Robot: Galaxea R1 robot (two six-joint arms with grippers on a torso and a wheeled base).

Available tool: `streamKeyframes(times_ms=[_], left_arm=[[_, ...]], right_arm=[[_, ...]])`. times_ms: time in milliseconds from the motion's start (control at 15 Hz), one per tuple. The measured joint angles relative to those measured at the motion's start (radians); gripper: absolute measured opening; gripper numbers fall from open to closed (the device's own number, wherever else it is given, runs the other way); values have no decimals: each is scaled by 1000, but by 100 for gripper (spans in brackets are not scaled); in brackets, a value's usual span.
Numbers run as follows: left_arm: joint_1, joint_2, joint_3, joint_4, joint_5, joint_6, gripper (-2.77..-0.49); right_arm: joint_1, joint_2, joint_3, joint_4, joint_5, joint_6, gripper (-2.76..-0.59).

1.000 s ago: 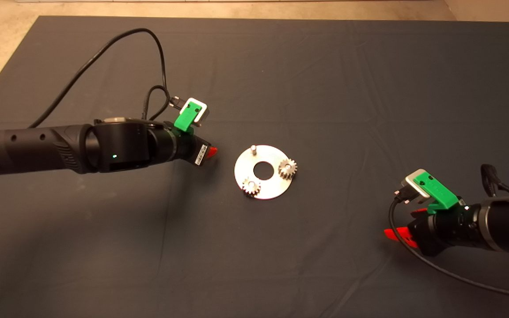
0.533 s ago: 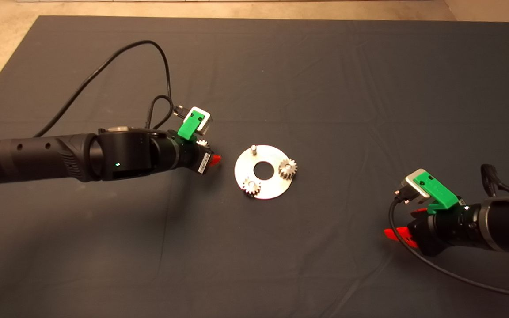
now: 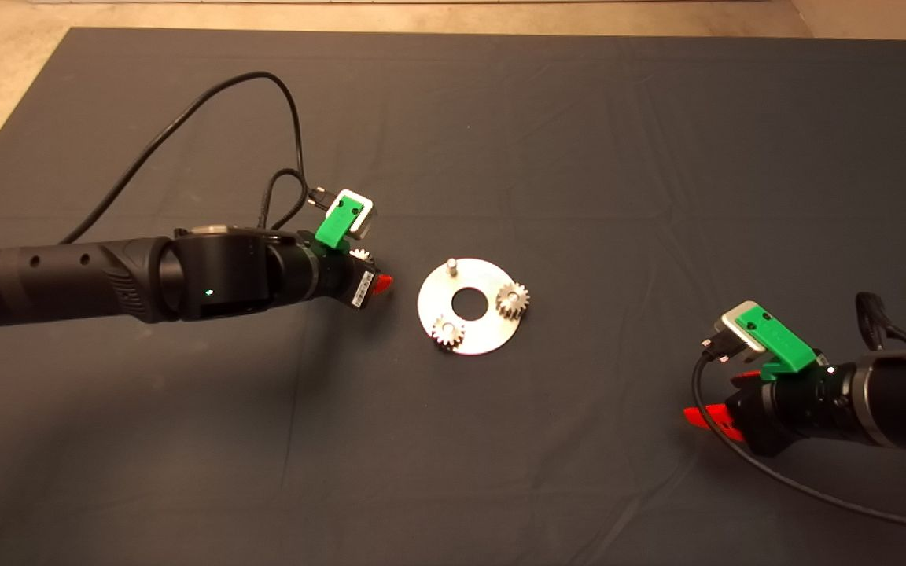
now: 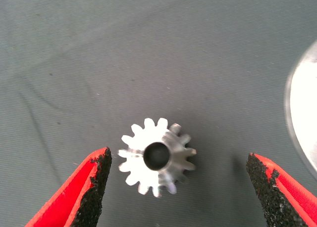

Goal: Install three planetary gears onto the carrier pins

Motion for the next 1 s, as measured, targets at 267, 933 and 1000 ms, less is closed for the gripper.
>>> streamKeyframes(times_ms=[267, 933, 1000], left_arm=[[2, 0, -28, 1, -34, 0, -135], [41, 2, -36, 14, -44, 3, -137], [42, 2, -43, 14, -44, 3, -141]], right_arm=[[0, 0, 0, 0, 0, 0, -144], [0, 0, 0, 0, 1, 0, -144], [0, 0, 0, 0, 0, 0, -144]])
